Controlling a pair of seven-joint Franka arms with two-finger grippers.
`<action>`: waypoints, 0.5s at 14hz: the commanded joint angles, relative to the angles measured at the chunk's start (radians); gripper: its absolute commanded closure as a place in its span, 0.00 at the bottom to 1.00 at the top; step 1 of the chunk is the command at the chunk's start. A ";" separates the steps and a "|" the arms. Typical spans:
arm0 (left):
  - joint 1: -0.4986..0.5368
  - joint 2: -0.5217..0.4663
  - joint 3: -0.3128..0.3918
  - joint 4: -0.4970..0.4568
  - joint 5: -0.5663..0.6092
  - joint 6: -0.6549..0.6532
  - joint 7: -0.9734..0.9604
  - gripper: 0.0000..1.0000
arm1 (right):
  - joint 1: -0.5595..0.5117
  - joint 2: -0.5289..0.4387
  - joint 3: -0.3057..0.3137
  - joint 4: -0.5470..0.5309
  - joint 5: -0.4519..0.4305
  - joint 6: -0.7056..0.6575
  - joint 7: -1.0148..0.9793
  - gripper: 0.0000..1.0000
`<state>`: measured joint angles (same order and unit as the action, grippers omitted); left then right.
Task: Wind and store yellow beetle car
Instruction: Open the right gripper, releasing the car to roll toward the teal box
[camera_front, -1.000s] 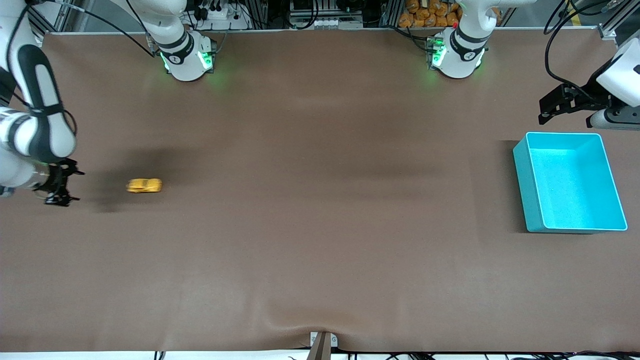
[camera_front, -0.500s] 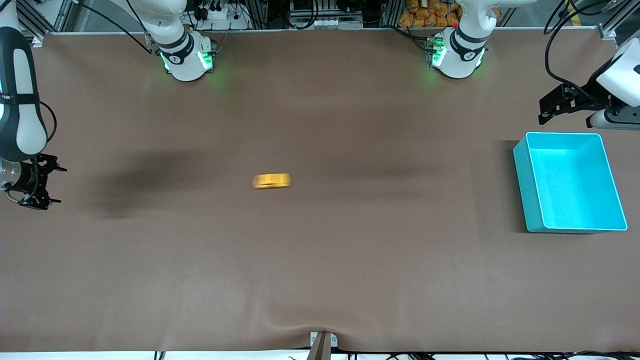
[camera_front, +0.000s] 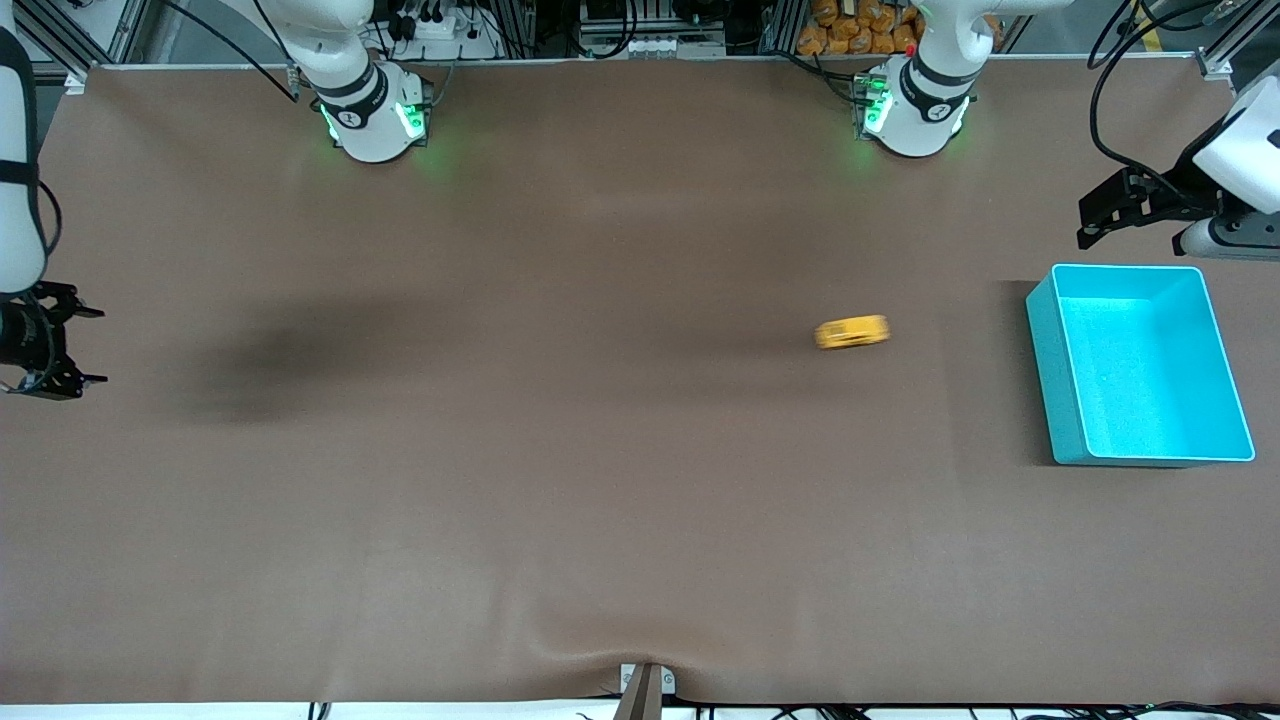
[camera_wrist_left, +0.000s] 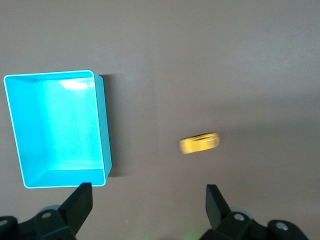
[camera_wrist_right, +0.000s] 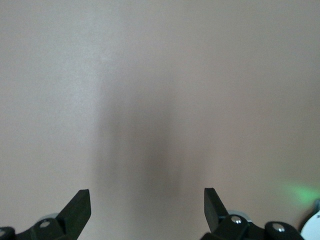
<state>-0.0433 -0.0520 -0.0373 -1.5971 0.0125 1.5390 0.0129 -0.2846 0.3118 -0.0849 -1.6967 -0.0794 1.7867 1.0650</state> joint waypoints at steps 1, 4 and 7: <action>0.011 -0.008 -0.003 0.000 -0.023 0.007 0.022 0.00 | -0.007 -0.008 0.004 0.048 0.017 -0.068 -0.095 0.00; 0.011 -0.008 -0.003 0.000 -0.023 0.006 0.024 0.00 | 0.001 -0.011 0.011 0.087 0.018 -0.119 -0.193 0.00; 0.010 -0.005 -0.003 -0.001 -0.022 0.006 0.022 0.00 | 0.016 -0.011 0.046 0.140 0.020 -0.161 -0.350 0.00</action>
<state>-0.0433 -0.0520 -0.0373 -1.5975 0.0125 1.5390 0.0129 -0.2781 0.3098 -0.0603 -1.5908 -0.0770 1.6577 0.8037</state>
